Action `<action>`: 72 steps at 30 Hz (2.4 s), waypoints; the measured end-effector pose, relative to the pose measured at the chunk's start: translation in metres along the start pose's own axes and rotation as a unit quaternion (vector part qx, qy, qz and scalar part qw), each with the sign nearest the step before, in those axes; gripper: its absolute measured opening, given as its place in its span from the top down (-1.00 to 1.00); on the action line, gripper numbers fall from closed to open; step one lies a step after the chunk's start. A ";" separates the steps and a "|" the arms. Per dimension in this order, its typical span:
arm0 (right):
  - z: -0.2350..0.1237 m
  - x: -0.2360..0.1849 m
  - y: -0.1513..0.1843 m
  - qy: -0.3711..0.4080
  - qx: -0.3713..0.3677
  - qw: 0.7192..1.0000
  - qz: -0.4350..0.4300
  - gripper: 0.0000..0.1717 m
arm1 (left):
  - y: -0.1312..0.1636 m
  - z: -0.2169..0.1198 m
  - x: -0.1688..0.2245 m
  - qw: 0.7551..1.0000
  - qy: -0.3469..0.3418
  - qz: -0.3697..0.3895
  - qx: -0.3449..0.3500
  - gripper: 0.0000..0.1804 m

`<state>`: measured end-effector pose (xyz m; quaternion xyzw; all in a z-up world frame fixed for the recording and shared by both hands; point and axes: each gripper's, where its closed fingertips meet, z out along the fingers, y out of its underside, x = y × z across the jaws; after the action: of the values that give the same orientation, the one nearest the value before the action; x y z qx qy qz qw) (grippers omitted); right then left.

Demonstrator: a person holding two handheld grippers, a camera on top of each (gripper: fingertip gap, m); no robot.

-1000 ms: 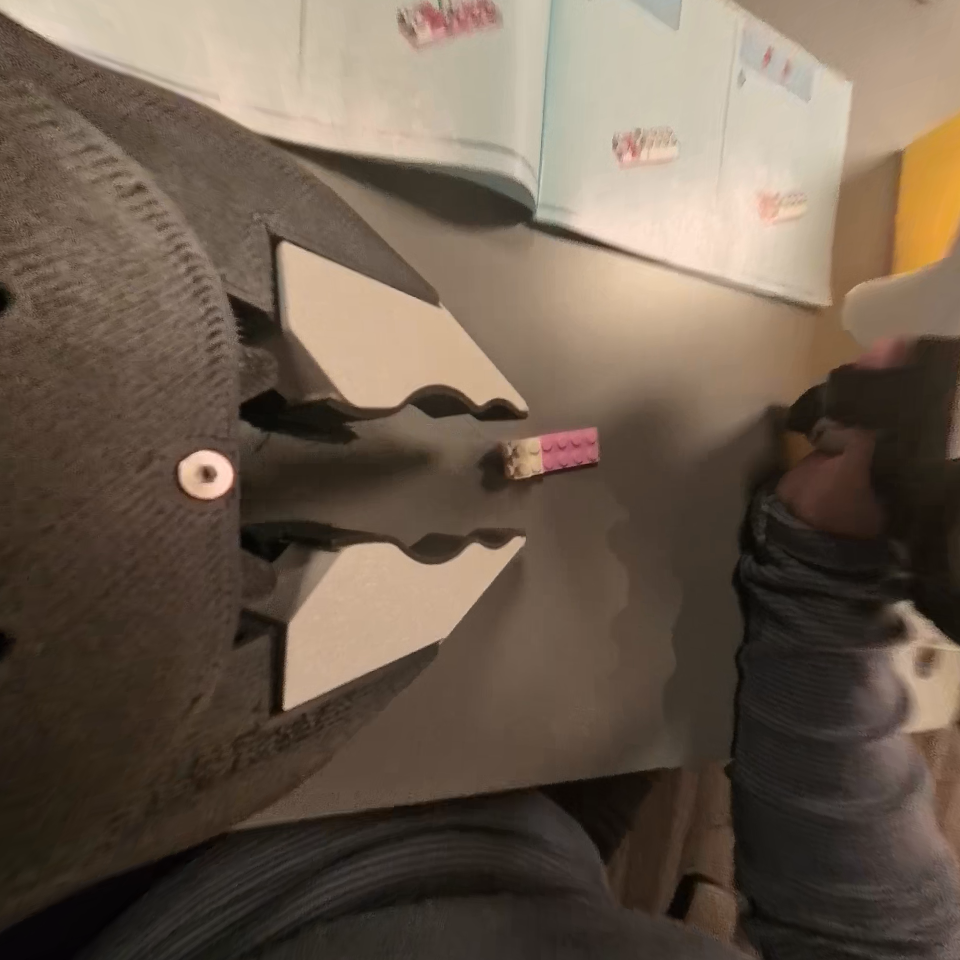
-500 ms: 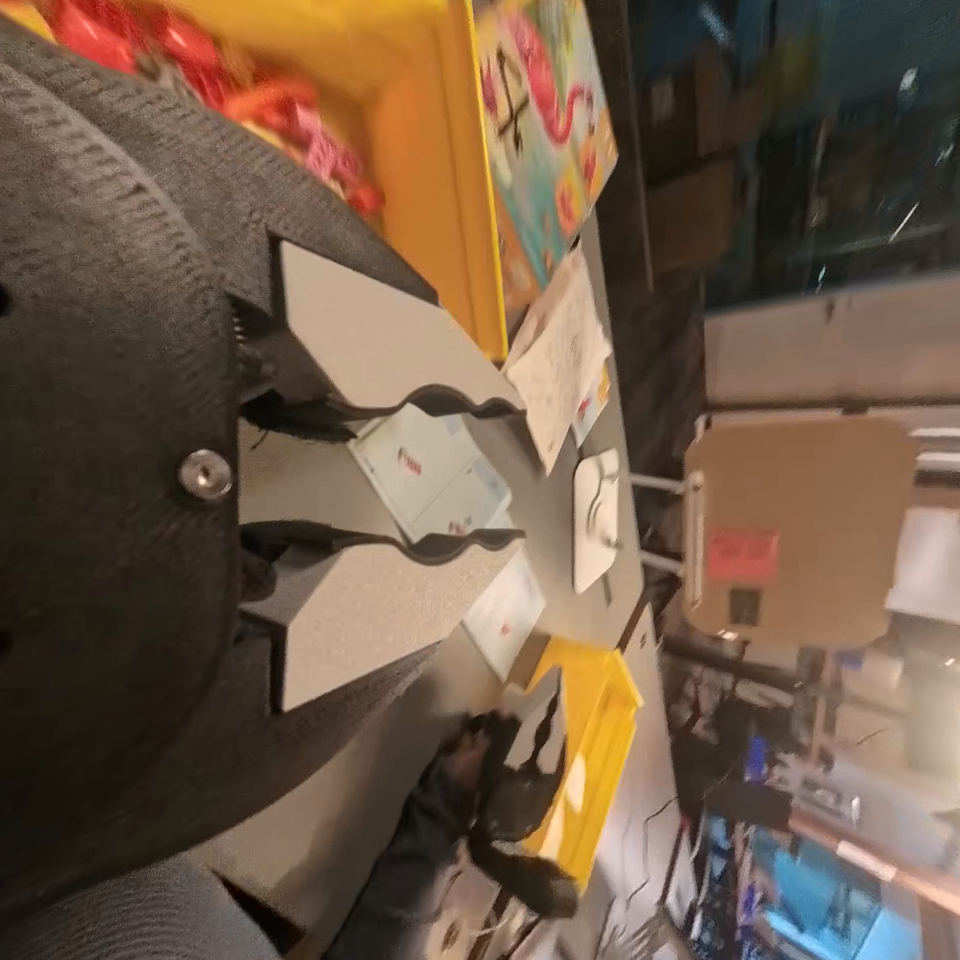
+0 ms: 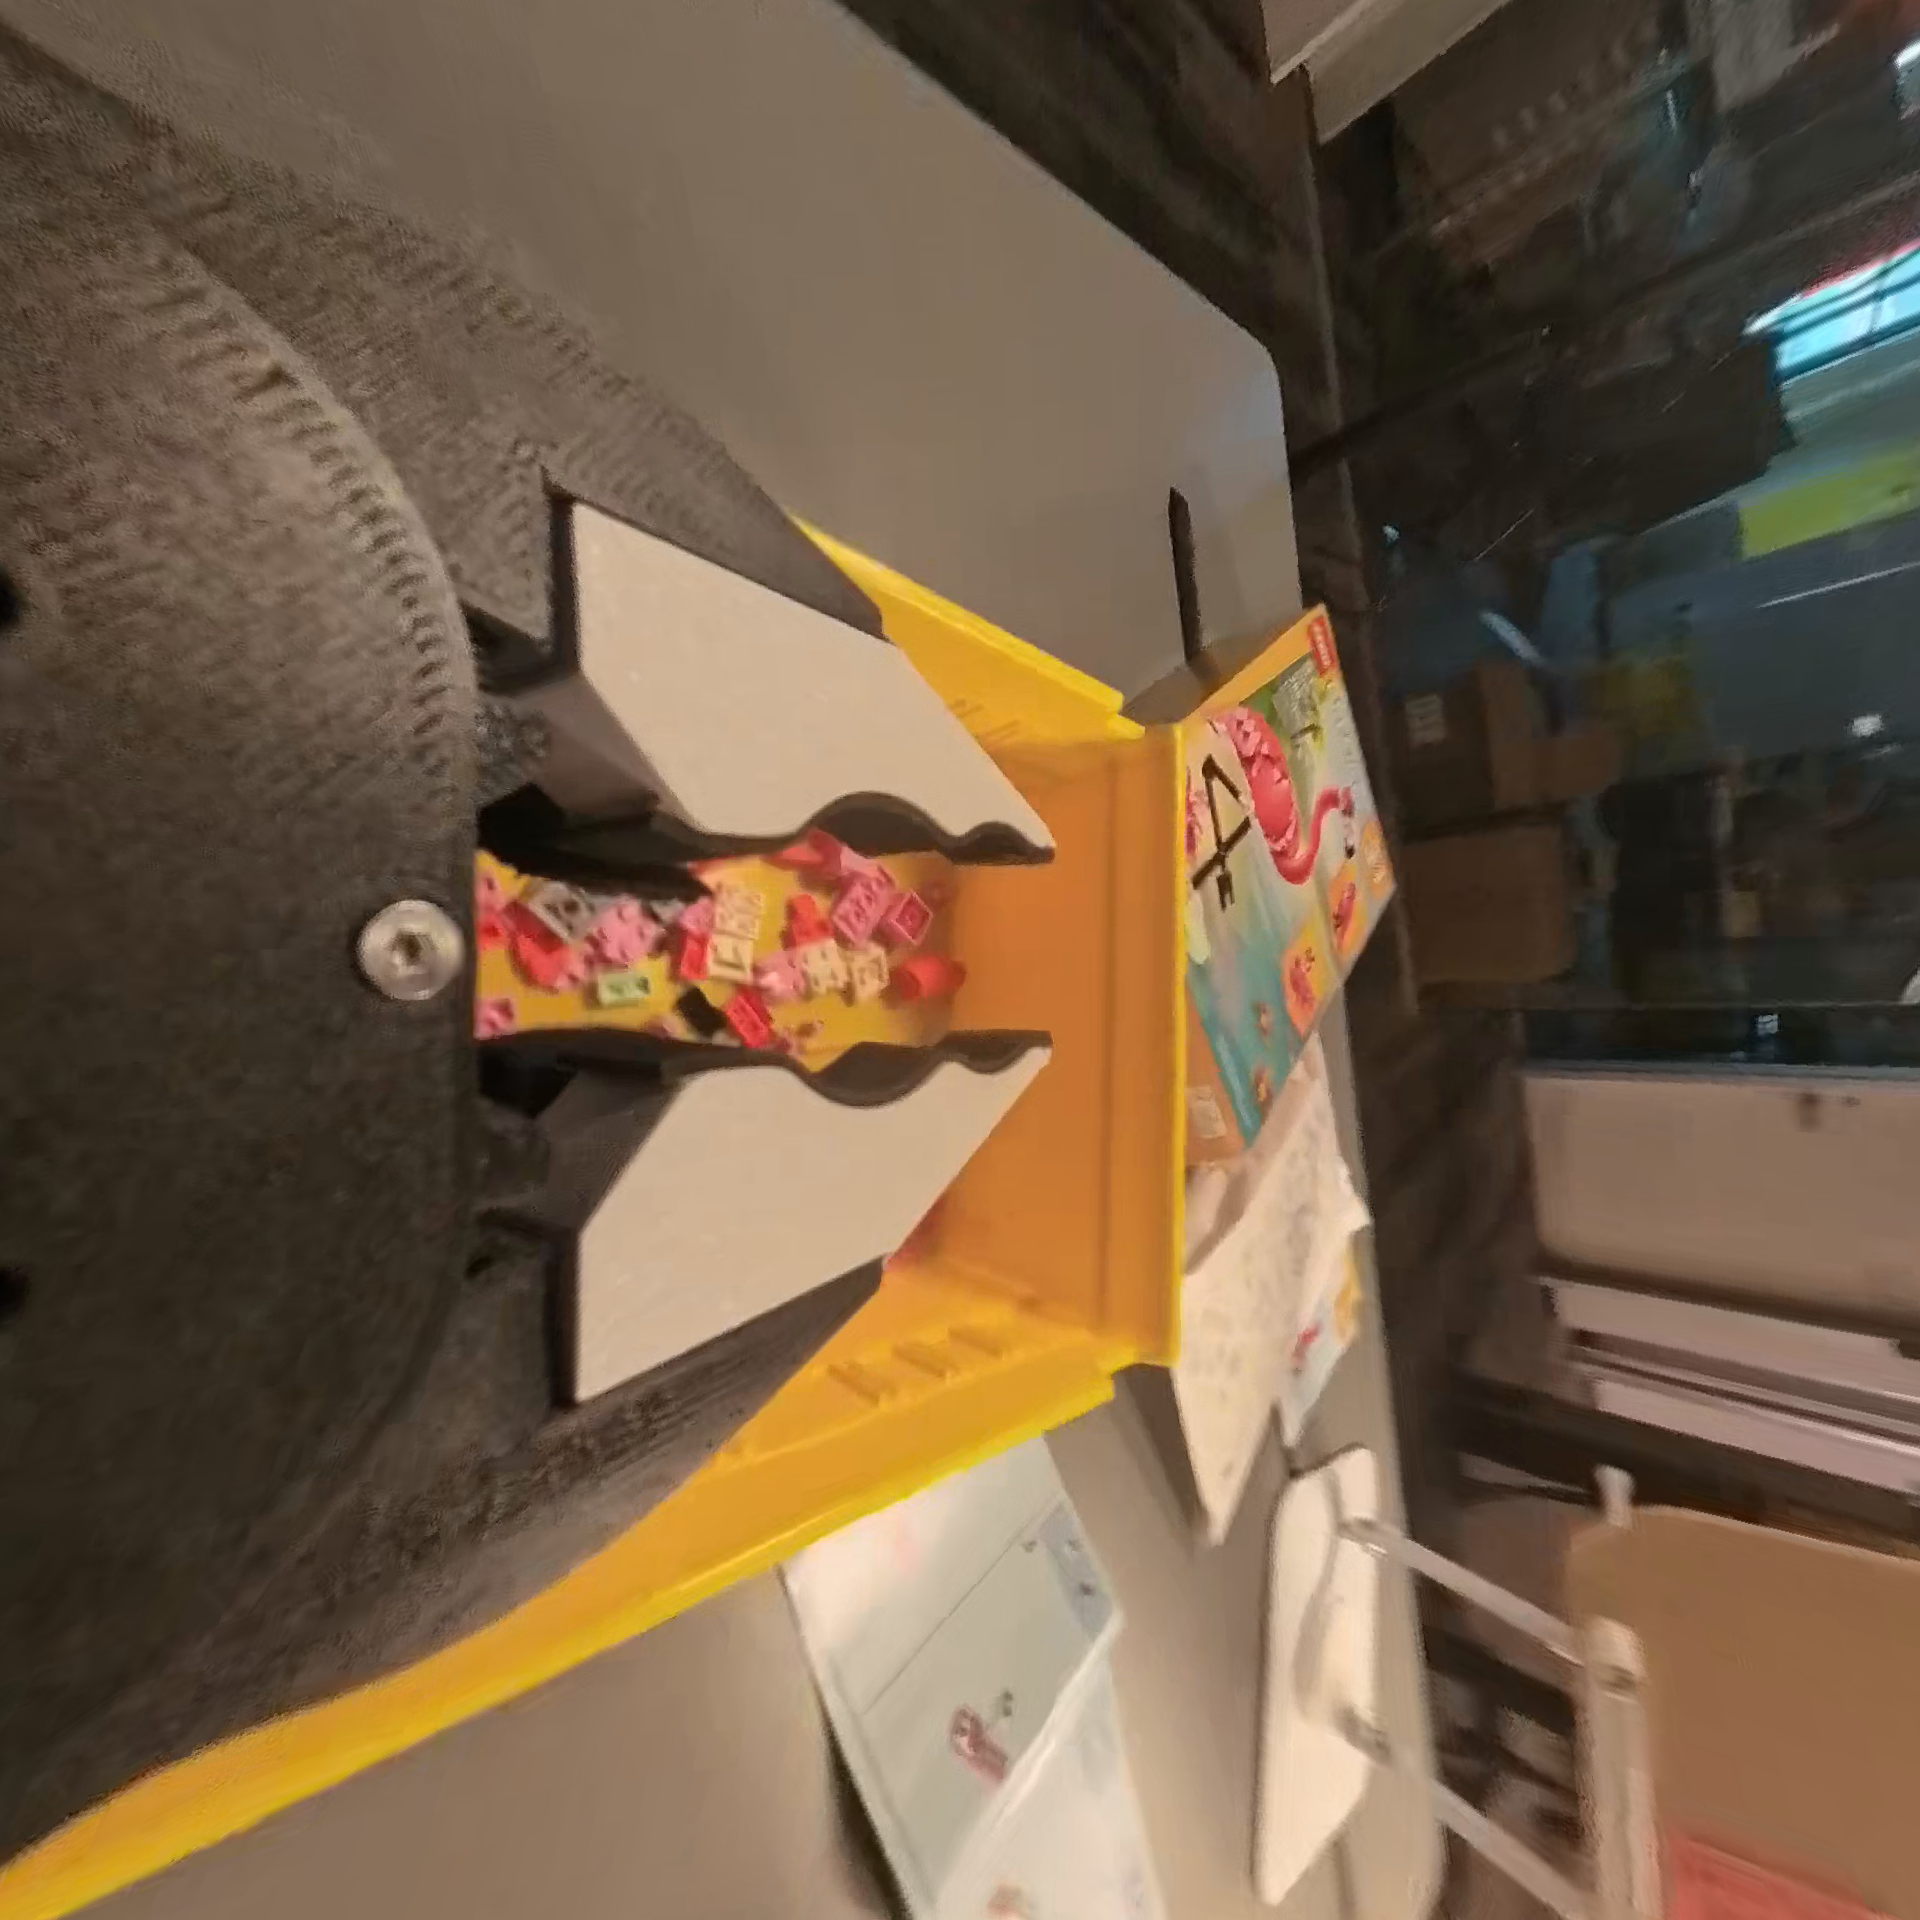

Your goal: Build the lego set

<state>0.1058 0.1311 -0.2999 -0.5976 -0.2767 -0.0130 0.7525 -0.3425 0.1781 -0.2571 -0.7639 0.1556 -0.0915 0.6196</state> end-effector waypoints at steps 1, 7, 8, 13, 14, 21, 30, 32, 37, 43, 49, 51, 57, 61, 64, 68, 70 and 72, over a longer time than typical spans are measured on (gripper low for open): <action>0.000 0.000 0.000 0.000 0.000 1.000 0.000 1.00 | 0.000 0.000 0.003 1.000 0.002 -0.021 0.020 0.66; 0.000 0.000 0.000 0.001 0.000 1.000 0.000 1.00 | 0.008 0.002 0.013 0.994 -0.012 -0.079 0.075 0.68; 0.000 0.000 0.000 0.001 0.000 1.000 0.000 1.00 | 0.010 0.003 0.014 0.994 -0.015 -0.083 0.070 0.68; 0.000 0.000 0.000 0.000 0.000 1.000 0.000 1.00 | 0.009 0.011 0.046 0.989 0.034 -0.127 0.074 0.66; 0.000 0.000 0.000 0.000 0.000 1.000 0.001 1.00 | 0.010 0.014 0.053 0.989 0.042 -0.122 0.069 0.66; -0.001 0.001 -0.001 -0.002 0.004 1.000 0.007 1.00 | 0.012 0.020 0.067 0.991 0.047 -0.113 0.060 0.66; -0.002 0.002 -0.002 -0.006 0.009 1.000 0.019 1.00 | 0.014 0.020 0.062 0.987 0.049 -0.138 0.062 0.66; -0.002 0.002 -0.002 -0.007 0.010 1.000 0.020 1.00 | 0.013 0.020 0.062 0.987 0.049 -0.139 0.065 0.66; -0.003 0.002 -0.003 -0.007 0.011 1.000 0.021 1.00 | 0.001 0.008 0.050 0.979 0.049 -0.170 0.102 0.66; -0.002 0.006 -0.002 0.000 0.010 0.999 0.030 1.00 | -0.004 -0.005 0.019 0.970 0.057 -0.219 0.094 0.59; -0.002 0.006 -0.002 0.001 0.010 1.000 0.029 1.00 | 0.005 -0.005 0.009 0.981 0.062 -0.181 0.020 0.65; -0.002 0.006 -0.001 0.002 0.009 1.000 0.027 1.00 | 0.008 -0.007 0.004 0.986 0.043 -0.162 0.017 0.66; -0.003 0.010 0.000 0.008 0.008 0.999 0.030 1.00 | 0.006 -0.011 -0.002 0.986 0.039 -0.159 0.022 0.67; -0.002 0.010 0.000 0.009 0.006 1.000 0.027 1.00 | 0.023 0.001 0.018 0.991 0.099 -0.031 -0.079 0.68; -0.001 0.008 0.001 0.007 0.003 1.000 0.021 1.00 | 0.051 0.017 0.022 0.953 0.140 0.173 -0.203 0.68; -0.001 0.007 0.001 0.008 0.002 1.000 0.017 1.00 | 0.078 0.042 0.006 0.872 0.161 0.323 -0.332 0.64; -0.001 0.008 0.001 0.009 0.001 1.000 0.018 1.00 | 0.089 0.050 0.010 0.841 0.203 0.341 -0.369 0.63; -0.001 0.008 0.001 0.010 0.001 1.000 0.018 1.00 | 0.099 0.055 0.011 0.812 0.236 0.359 -0.396 0.65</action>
<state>0.1136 0.1327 -0.2976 -0.6013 -0.2586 -0.0046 0.7560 -0.3260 0.2067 -0.3656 -0.7877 0.5831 0.0294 0.1967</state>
